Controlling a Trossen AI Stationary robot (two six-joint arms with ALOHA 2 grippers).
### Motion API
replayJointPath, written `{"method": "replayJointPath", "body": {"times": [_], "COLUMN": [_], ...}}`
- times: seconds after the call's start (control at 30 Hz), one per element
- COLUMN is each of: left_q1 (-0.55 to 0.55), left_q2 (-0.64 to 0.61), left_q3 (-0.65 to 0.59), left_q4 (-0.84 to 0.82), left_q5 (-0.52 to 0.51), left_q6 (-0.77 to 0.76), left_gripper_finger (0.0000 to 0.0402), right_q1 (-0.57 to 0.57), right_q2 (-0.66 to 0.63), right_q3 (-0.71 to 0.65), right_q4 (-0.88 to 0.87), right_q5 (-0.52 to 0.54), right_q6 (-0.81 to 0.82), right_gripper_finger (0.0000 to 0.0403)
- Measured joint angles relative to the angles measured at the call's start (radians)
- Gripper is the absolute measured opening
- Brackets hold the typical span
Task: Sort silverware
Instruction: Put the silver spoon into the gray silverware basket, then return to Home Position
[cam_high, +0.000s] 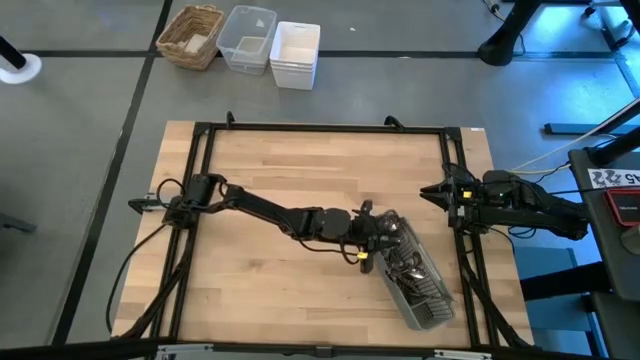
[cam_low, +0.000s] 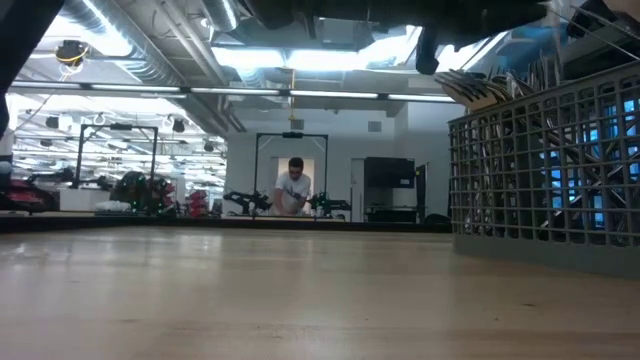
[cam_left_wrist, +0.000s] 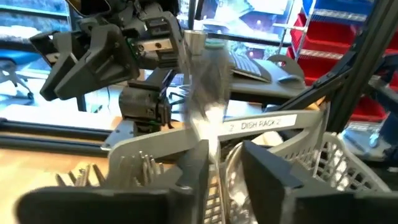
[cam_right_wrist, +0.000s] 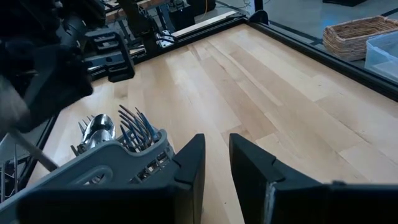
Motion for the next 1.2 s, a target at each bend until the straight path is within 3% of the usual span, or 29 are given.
{"method": "replayJointPath", "body": {"times": [0.2, 0.43, 0.67, 0.8, 1.03, 1.2], "left_q1": [0.010, 0.028, 0.091, 0.130, 0.169, 0.169], "left_q2": [0.000, -0.038, -0.353, -0.598, -1.137, -1.507], "left_q3": [0.000, -0.002, -0.053, -0.298, -0.919, -1.158], "left_q4": [0.009, 0.030, -0.409, -0.456, -0.227, -0.185], "left_q5": [-0.002, 0.020, 0.039, 0.044, 0.031, 0.004], "left_q6": [0.037, 0.178, 0.221, 0.213, 0.062, 0.033], "left_gripper_finger": [0.0150, 0.0169, 0.0160, 0.0161, 0.0158, 0.0158], "right_q1": [0.000, 0.000, 0.000, 0.000, 0.000, 0.000], "right_q2": [0.000, 0.000, 0.000, 0.000, 0.000, 0.000], "right_q3": [0.000, 0.000, 0.000, 0.000, 0.000, 0.000], "right_q4": [0.000, 0.000, 0.000, 0.001, 0.001, 0.001], "right_q5": [0.000, 0.000, 0.000, 0.000, 0.000, 0.000], "right_q6": [0.000, 0.000, 0.000, 0.000, 0.000, 0.000], "right_gripper_finger": [0.0076, 0.0076, 0.0076, 0.0076, 0.0076, 0.0076]}}
